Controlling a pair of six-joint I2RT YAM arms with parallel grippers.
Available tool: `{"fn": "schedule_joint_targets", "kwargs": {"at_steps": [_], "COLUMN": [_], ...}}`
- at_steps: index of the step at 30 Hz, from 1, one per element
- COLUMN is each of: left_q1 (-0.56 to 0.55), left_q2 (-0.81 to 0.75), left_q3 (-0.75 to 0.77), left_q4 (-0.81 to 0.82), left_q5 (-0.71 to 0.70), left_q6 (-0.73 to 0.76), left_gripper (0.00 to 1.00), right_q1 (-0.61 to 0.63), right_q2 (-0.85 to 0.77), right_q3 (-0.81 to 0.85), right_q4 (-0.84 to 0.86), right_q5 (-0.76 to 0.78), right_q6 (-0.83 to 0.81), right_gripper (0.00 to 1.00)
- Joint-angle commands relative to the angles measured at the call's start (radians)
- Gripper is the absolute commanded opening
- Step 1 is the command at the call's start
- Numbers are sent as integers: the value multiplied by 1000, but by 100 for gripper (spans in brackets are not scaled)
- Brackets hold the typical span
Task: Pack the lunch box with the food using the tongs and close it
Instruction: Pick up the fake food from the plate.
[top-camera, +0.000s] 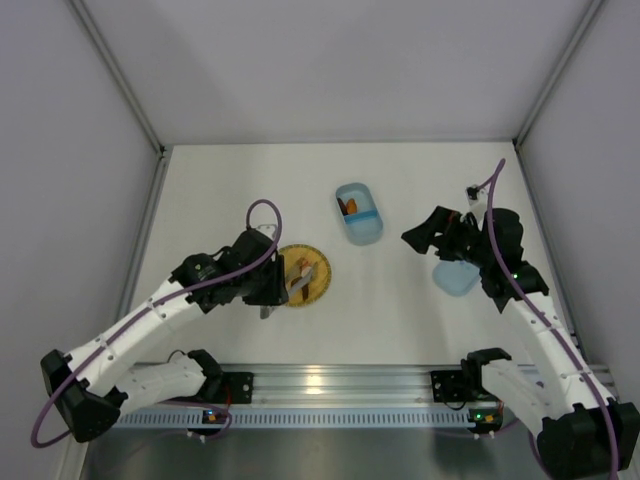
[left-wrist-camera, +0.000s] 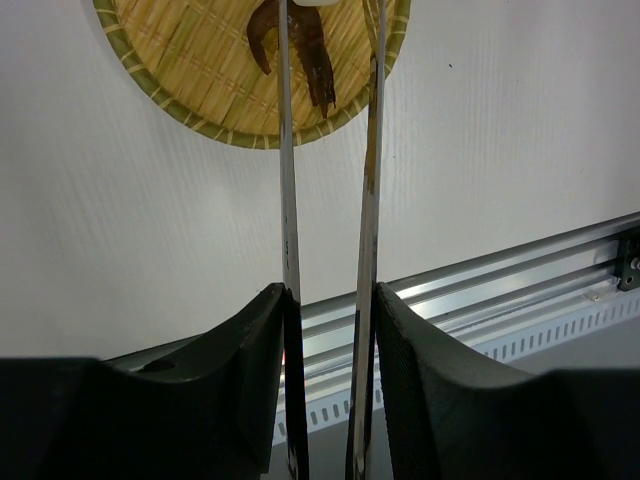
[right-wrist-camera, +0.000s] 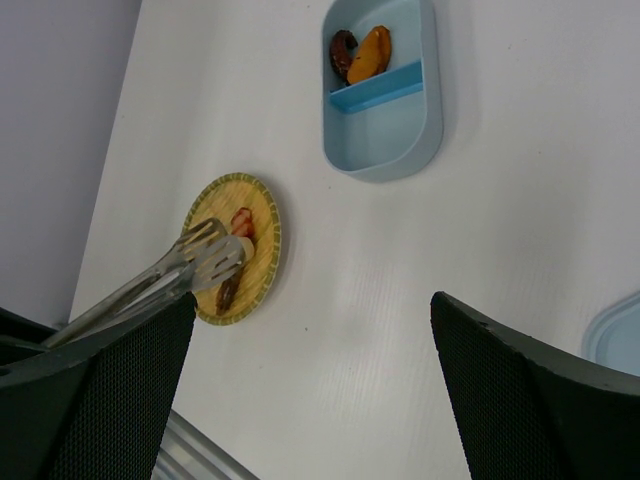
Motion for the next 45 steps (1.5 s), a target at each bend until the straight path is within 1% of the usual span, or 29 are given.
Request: {"fn": "schedule_joint_targets", "kwargs": {"at_steps": [1,19,32,45], "left_q1": [-8,-11,-11,-11], "left_q2": [-4,30,32,32], "left_q3": [-1,-1,28,92], "left_q4": [8,6,-8,-28], "left_q5": [3,-19,-26,-20], "left_q6": [-11,-5,7,20], "left_gripper": [44,43,33,32], "right_q1": [13,13,13,13], "right_q2": [-14,2,3,8], "right_q3": [-3,-17,-21,-24], "right_q4": [52,76,84,88], "right_q5": [6,0,2,2], "right_q6": [4,11,11,14], "right_gripper": [99,99,100,99]}}
